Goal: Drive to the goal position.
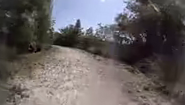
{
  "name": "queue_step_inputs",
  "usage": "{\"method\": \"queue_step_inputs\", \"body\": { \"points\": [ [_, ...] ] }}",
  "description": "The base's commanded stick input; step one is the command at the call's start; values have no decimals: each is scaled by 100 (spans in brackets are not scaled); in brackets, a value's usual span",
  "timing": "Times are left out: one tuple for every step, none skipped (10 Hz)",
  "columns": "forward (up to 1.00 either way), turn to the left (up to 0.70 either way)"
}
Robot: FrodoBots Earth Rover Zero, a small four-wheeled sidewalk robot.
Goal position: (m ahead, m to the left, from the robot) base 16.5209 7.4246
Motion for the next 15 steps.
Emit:
{"method": "queue_step_inputs", "body": {
  "points": [
    [70, 0],
    [70, 0],
    [70, 0],
    [70, 0],
    [70, 0],
    [70, 0],
    [70, 0],
    [70, 0],
    [70, 0],
    [70, 0],
    [70, 0],
    [70, 0],
    [70, 0],
    [70, 0],
    [70, 0]
  ]
}}
